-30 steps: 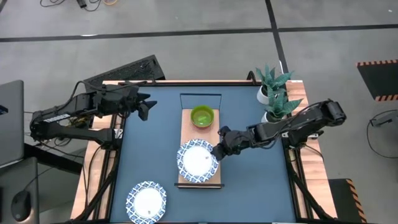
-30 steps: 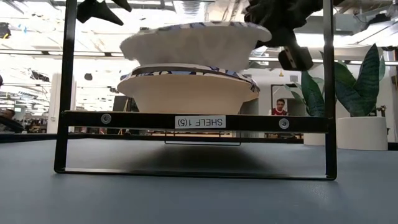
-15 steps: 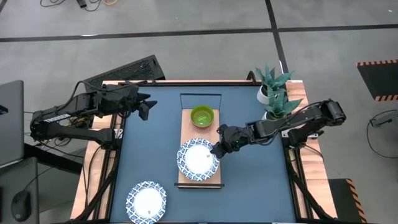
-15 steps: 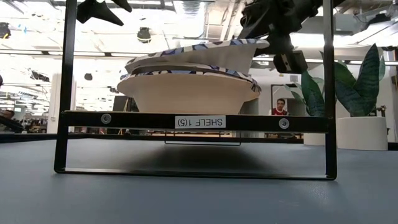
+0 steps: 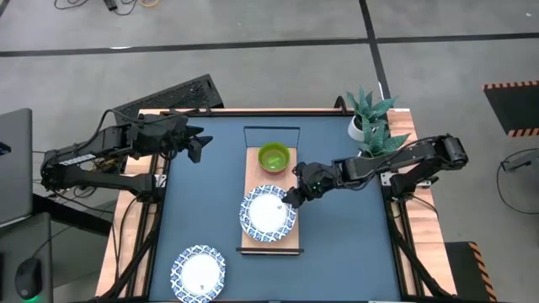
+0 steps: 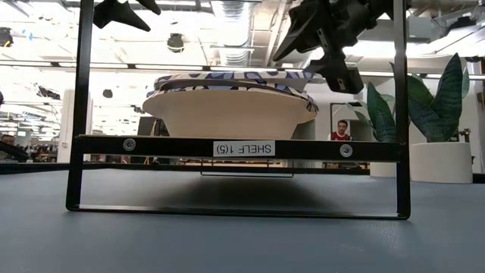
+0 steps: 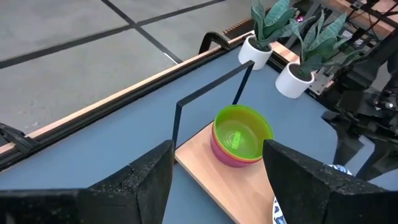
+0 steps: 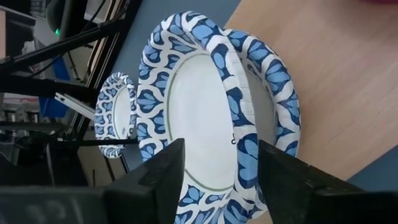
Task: Place and stack bowls onto a shelf
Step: Stack the white patterned plate on top of the other white patterned plates on the shelf
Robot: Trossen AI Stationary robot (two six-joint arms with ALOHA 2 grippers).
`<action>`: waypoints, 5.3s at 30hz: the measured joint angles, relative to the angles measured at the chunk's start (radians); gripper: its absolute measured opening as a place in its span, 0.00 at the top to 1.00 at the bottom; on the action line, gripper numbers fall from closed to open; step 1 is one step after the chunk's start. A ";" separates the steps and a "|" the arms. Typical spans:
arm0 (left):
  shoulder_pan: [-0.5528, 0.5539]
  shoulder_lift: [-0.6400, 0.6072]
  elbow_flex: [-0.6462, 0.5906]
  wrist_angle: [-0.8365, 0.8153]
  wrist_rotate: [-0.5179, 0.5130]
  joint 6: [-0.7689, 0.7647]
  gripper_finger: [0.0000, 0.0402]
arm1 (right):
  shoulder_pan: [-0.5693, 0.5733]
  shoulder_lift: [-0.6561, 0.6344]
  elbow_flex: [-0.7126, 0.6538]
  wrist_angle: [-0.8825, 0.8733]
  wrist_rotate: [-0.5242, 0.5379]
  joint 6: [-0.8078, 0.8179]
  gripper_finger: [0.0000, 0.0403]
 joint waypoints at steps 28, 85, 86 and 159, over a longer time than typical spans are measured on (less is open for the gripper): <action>-0.329 0.011 -0.145 -0.288 0.627 -0.169 0.43 | -0.011 -0.003 0.000 -0.040 -0.022 -0.070 0.45; -0.962 0.315 -0.665 0.556 0.502 -0.644 0.54 | 0.038 -0.003 0.000 -0.055 0.000 -0.039 0.45; -0.962 0.316 -0.665 0.558 0.505 -0.645 0.57 | 0.038 -0.003 0.000 -0.055 0.000 -0.039 0.45; -0.642 0.004 -0.347 0.002 -0.099 -1.079 1.00 | -0.060 -0.175 0.000 0.018 0.058 -0.404 0.45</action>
